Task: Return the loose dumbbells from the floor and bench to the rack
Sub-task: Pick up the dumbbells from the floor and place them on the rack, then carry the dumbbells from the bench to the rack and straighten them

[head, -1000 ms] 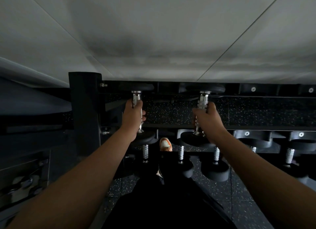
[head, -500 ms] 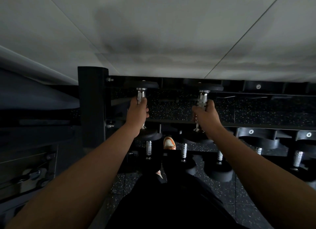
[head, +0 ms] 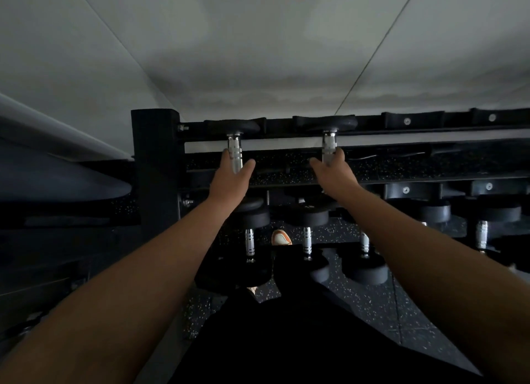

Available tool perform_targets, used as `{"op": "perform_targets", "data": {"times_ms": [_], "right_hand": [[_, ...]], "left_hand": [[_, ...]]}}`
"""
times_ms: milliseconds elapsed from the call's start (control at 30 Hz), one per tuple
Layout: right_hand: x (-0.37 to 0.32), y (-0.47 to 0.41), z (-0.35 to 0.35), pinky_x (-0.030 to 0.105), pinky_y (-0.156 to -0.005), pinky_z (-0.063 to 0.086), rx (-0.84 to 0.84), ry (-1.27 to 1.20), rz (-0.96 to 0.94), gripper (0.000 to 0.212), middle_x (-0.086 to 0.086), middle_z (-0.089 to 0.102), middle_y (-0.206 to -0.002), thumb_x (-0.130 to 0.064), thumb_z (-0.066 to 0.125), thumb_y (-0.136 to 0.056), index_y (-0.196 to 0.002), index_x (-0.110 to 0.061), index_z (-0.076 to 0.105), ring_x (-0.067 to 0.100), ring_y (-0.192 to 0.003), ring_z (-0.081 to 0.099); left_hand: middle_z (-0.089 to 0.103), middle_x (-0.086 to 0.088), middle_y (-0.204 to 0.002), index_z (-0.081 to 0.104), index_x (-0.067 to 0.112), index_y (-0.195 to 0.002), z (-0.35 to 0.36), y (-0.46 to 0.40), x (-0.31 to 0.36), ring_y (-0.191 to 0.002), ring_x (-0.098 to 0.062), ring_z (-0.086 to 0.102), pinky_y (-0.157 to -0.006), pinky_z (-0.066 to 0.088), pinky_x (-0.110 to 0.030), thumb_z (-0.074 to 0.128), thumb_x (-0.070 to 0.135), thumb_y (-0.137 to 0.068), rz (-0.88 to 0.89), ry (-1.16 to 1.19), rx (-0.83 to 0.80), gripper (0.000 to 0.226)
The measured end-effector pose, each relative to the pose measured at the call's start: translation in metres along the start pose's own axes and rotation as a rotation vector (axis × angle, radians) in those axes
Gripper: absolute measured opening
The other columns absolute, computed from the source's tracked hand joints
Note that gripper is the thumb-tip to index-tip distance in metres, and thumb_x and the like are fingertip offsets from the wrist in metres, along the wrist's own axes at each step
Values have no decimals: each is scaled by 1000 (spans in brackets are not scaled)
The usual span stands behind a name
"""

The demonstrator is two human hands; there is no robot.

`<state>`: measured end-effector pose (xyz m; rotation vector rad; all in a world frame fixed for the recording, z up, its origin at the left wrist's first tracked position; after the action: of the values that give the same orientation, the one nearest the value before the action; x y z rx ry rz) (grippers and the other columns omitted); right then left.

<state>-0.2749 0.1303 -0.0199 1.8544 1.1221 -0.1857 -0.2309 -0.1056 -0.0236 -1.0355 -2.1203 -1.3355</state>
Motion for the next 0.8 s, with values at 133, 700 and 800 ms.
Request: {"op": "perform_targets", "data": {"times_ms": [133, 700, 800], "right_hand": [[6, 29, 8, 45, -97, 43, 98, 193, -142, 77, 15, 37, -153, -54, 49, -94, -154, -17, 19, 36, -131, 47], [150, 231, 149, 47, -123, 7, 36, 416, -88, 73, 4, 9, -167, -58, 40, -97, -157, -21, 19, 29, -153, 1], [190, 265, 171, 47, -123, 7, 11, 346, 16, 74, 3, 12, -167, -58, 39, -97, -157, -21, 19, 29, -153, 3]], "left_hand": [[33, -15, -154, 17, 27, -155, 0, 18, -4, -137, -36, 41, -111, 38, -47, 49, 60, -88, 192, -213, -78, 81], [1, -8, -166, 26, 21, -154, 18, 131, -126, -151, -27, -9, -122, 2, -49, 39, 53, -97, 765, -1113, -456, 66], [6, -8, -166, 23, 21, -155, 36, 152, -156, -152, -26, -4, -122, 3, -48, 36, 54, -98, 743, -1255, -600, 67]]}}
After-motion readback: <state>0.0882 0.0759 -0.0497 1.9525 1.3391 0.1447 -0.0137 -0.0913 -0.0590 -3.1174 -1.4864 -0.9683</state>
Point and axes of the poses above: each hand's wrist, its own y-axis away from the middle knuckle, its own z-axis out of the palm, x = y × z, the point moved 3 cm from there along -y, towards the middle knuckle
